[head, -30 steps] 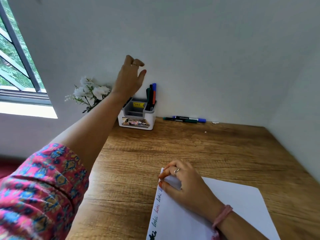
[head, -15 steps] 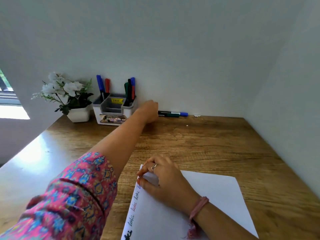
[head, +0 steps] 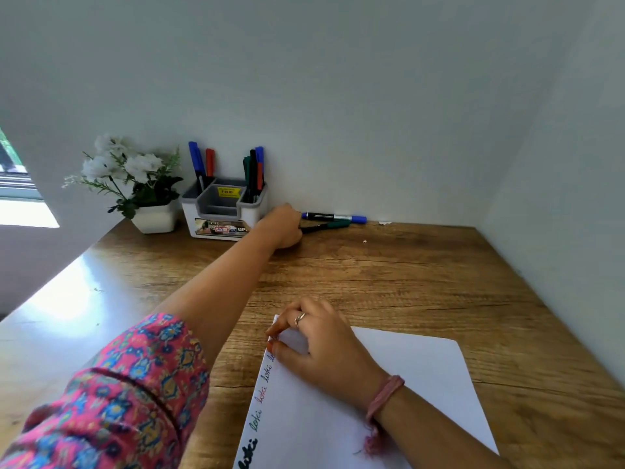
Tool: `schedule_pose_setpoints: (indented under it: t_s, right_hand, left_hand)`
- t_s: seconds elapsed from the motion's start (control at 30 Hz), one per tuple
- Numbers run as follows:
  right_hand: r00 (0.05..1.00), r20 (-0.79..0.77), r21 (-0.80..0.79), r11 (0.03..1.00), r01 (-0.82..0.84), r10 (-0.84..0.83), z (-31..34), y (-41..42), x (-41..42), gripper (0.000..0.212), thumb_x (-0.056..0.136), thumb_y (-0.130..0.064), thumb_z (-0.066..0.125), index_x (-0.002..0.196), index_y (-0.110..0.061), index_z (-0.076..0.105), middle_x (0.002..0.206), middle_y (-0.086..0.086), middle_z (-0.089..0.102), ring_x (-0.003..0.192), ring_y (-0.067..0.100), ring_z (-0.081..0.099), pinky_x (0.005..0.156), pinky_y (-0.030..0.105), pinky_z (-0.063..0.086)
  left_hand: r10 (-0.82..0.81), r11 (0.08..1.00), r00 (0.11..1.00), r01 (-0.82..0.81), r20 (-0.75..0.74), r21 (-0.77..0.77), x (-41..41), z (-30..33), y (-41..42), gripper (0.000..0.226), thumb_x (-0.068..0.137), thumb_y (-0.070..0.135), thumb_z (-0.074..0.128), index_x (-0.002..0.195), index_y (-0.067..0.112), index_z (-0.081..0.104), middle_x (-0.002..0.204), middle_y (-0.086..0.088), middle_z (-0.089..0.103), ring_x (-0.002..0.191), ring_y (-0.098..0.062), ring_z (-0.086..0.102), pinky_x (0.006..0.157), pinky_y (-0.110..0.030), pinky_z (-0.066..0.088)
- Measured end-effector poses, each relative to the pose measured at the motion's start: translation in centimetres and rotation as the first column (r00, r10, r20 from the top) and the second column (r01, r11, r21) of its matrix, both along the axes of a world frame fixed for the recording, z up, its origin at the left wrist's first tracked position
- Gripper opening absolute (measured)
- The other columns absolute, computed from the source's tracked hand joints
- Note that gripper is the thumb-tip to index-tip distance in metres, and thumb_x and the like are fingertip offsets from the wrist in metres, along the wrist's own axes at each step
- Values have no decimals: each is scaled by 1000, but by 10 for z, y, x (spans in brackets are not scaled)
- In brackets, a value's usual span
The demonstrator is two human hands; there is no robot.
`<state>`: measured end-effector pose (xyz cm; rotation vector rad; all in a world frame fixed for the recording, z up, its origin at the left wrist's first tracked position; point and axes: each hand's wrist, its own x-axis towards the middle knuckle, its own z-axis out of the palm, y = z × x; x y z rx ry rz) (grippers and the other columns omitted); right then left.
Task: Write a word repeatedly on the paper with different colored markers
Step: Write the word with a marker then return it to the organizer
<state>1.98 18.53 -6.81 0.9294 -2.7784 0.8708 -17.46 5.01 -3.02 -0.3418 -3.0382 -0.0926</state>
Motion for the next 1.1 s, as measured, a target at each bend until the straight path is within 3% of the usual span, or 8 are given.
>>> schedule_pose_setpoints:
  t_s: [0.17,0.33,0.4,0.53,0.63,0.8,0.9,1.1]
  right_hand:
    - [1000,-22,-30,1000,4,-4,-2,-1,1,27,89,-47,52,106,-28,63,112,-14,51,108,7,41,96,32,33]
    - [1000,-27,-41,999,11,-12,-1,0,1,26,88,-46,54,104,-27,63,112,-14,52,108,7,42,96,32,33]
    - [1000,-24,-52,999,12,-13,-2,-1,1,25,87,-45,55,103,-27,64,111,-13,53,108,8,43,95,33,34]
    - [1000,-15,-38,999,16,-17,-3,-1,0,30,86,-47,55,105,-27,65,112,-11,54,109,9,44,95,34,35]
    - [1000,7,-38,999,4,-4,-2,0,1,31,86,-49,54,105,-27,65,113,-11,54,109,7,42,95,33,35]
    - [999,41,-78,997,1,3,-2,1,0,32,82,-52,53,100,-31,67,108,-12,54,108,8,44,98,41,37]
    - [997,83,-66,998,2,3,-2,2,-1,27,85,-48,59,103,-30,65,112,-9,55,111,12,46,95,42,41]
    - [986,163,-247,969,7,34,11,2,3,16,92,-17,58,106,-17,64,101,-5,62,89,9,59,71,12,46]
  left_hand:
    - [-3,932,995,38,-97,360,33,0,-4,26,93,21,51,113,6,59,110,-11,55,94,-19,51,81,-27,42]
    - [162,625,982,-24,-99,780,84,5,-12,16,89,28,61,96,14,61,82,3,59,74,-9,54,62,-18,40]
    - [190,409,982,-80,1,909,97,5,-20,17,87,30,64,89,13,64,82,-2,66,75,-13,60,68,-25,50]
    - [52,-226,979,-182,198,957,130,13,-34,14,86,19,67,95,10,66,84,-3,64,78,-11,61,78,-26,54]
    - [3,-411,977,-191,211,891,155,21,-43,21,86,19,65,101,3,66,76,-1,66,71,-8,62,77,-25,54]
    - [-68,-490,972,-230,227,841,182,22,-50,19,88,21,62,98,5,66,74,-1,67,69,-8,63,72,-23,57]
    - [-139,-450,956,-293,258,844,190,16,-43,18,90,23,60,92,8,68,73,-1,64,70,-9,61,73,-24,56]
    - [-232,-284,924,-362,303,888,196,6,-32,18,92,23,57,94,8,66,71,1,63,70,-9,60,72,-21,54]
